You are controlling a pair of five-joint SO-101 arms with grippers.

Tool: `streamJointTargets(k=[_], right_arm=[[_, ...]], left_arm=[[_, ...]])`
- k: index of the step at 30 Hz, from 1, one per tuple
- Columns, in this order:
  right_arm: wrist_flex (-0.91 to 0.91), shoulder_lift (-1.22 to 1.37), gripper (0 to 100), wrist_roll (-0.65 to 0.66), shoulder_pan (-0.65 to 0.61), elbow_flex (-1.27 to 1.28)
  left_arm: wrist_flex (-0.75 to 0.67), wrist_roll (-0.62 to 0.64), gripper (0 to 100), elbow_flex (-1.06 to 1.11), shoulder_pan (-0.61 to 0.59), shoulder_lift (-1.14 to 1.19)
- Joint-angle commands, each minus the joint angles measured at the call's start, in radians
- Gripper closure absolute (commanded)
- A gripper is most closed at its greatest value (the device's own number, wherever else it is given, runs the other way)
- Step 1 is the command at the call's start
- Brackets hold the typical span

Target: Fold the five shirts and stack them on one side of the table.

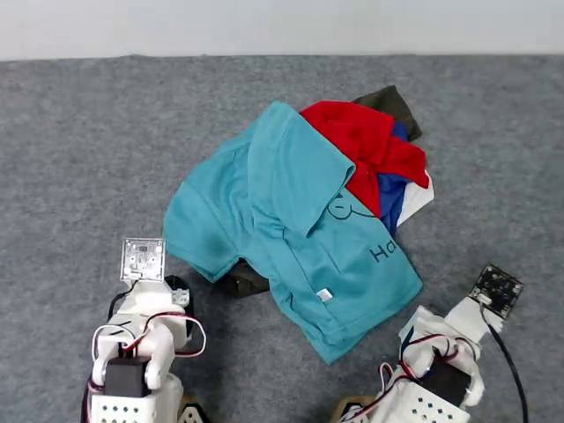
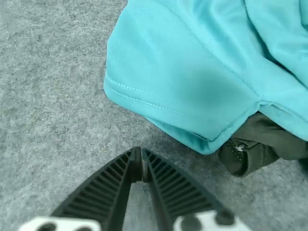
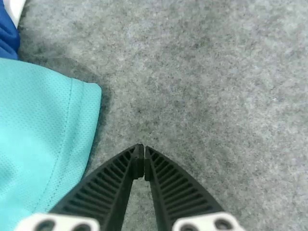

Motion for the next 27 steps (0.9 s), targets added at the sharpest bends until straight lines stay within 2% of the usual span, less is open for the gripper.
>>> streamJointTargets(k=[1,4,8,10,13,18,23,27], right_arm=[[0.005,0.005,98.8,-0.009,0.018,0.015],[0.005,0.005,98.8,-0.009,0.018,0.015],[0.005,0.005,98.8,-0.009,0.018,0.015],[0.005,0.005,98.8,-0.009,0.018,0.015],[0.005,0.005,98.8,-0.009,0.018,0.015],[0.005,0.005,98.8,-0.009,0.018,0.015],[0.005,0.005,98.8,-0.009,0.018,0.015],[0.005,0.005,98.8,-0.009,0.018,0.015]], left_arm=[[0.002,-0.009,98,-0.110,0.005,-0.008],[-0.005,-0.127,98,-0.168,0.006,-0.008],[-0.046,-0.463,98,-0.209,-0.002,-0.003],[-0.069,-0.583,98,-0.231,0.005,-0.002],[-0.104,-0.565,98,-0.265,0.055,0.000],[-0.064,-0.560,98,-0.366,0.144,0.075],[-0.058,-0.560,98,-0.585,0.186,0.442],[0.058,-0.562,98,-0.878,0.192,0.822]])
